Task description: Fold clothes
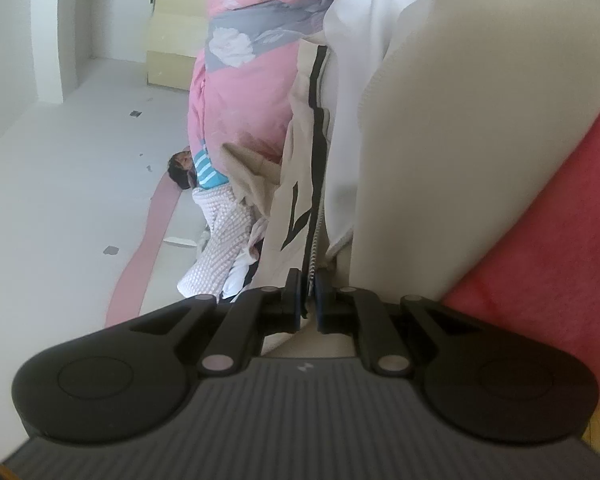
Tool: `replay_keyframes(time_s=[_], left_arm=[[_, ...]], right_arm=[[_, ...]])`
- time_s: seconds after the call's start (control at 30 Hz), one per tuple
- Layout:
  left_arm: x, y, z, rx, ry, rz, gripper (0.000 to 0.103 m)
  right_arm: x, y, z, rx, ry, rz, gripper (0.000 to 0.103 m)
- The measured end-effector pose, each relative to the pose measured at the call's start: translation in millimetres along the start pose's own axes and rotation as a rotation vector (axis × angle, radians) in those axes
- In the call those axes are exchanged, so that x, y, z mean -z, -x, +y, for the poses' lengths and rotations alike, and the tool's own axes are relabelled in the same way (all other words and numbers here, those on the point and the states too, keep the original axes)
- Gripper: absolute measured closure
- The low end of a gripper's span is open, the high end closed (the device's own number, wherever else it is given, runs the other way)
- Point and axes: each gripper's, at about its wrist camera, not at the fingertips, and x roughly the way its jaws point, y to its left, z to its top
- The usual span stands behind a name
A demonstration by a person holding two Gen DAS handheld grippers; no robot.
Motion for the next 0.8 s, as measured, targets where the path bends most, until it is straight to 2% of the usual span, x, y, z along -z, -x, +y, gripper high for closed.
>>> replay_keyframes(time_s=[0.07,0.17,0.23,0.3,0.53,0.8], left_arm=[[2.4,6.6,10.4,0.081,0.031,0.020,0.075],[5.1,23.5,24.7,0.192,0.064,-0.013,0.064],[3.6,31.2,31.0,0.239,0.082,-0.045,0.054],[0.4,32.4,34.9,0.274,0.110,-0.057,0.049],[-3.8,3.1,43.4,0.340,0.241,-0.004,0.050],[0.3,-20.1,54.9,0.322,0.280,0.060,0.052]], right_arm=[[-0.2,-0.6,1.3,0.002,0.007,0.003,0.098],[-0.4,0.6,3.5,0.008,0.016,0.004,0.098],[0.7,1.4,7.2,0.015,0.029,0.006,0.098],[2.4,2.1,11.6,0.024,0.045,0.008,0.098],[8.0,5.2,26.9,0.057,0.098,0.015,0.098],[11.6,2.1,28.5,0.134,0.143,0.028,0.098]])
